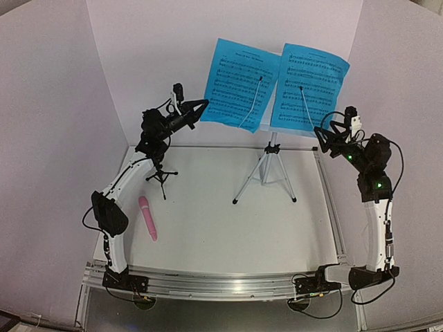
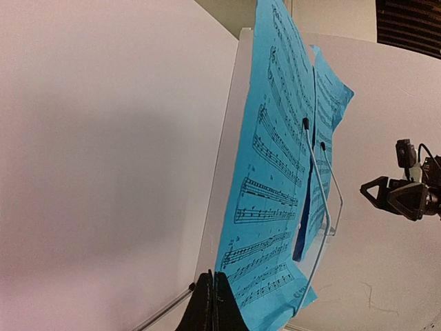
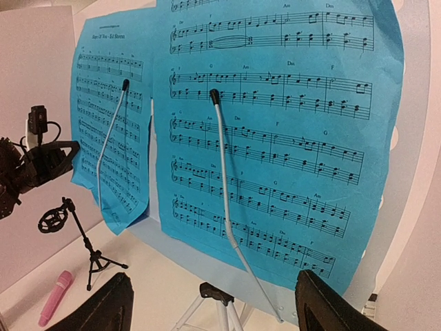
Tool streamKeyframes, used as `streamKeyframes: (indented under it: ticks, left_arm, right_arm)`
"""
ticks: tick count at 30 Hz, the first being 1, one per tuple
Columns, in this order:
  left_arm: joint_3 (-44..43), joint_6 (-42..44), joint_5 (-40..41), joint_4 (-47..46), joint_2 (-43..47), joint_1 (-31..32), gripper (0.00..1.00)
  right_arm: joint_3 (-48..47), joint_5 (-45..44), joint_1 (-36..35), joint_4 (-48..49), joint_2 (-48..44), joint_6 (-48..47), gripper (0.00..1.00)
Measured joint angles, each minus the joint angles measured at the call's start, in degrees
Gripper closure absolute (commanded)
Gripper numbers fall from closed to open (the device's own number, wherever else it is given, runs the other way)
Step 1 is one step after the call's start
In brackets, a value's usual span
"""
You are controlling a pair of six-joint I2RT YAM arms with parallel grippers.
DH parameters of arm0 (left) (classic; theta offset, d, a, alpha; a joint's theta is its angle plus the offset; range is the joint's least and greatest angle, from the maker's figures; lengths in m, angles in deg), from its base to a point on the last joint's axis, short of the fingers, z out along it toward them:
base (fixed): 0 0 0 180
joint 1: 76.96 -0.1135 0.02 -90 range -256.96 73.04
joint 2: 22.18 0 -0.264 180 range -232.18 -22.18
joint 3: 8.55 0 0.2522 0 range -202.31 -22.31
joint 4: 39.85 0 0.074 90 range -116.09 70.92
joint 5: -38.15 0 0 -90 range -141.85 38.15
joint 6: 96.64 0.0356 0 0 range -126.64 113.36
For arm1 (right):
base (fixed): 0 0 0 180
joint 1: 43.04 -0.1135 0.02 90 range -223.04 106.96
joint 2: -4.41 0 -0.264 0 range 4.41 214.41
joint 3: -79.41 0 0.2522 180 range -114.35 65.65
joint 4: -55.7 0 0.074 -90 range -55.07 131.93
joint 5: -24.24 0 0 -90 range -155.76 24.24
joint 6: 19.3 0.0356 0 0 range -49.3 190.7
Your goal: Set up the instrument practice props
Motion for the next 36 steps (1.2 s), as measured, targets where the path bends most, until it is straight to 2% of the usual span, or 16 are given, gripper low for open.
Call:
streamKeyframes:
  ticks: [6,12,22,36]
  left_arm:
    - [1.02,-3.39,0.39,-1.7,0.32,0.0,1.0]
    - [-5.4,-7.3,1.39,-4.8,-2.56,1.42,1.0]
    - [-6.83,-10.09,2.52,-6.79,-5.47,3.04,1.0]
    - [-6.81,-15.82,5.39,-5.77,-6.56,3.0,1.0]
  right_arm:
    - [0.0,-0.02,0.0,0.0,0.0,0.0,0.21]
    - [-0.02,-0.02,0.0,0.0,0.35,0.52,0.22]
    - [-0.02,0.2,-0.55,0.02,0.79,4.16,0.26]
    - [-1.06,-2.15,-9.93,0.37,6.51,7.89,0.27]
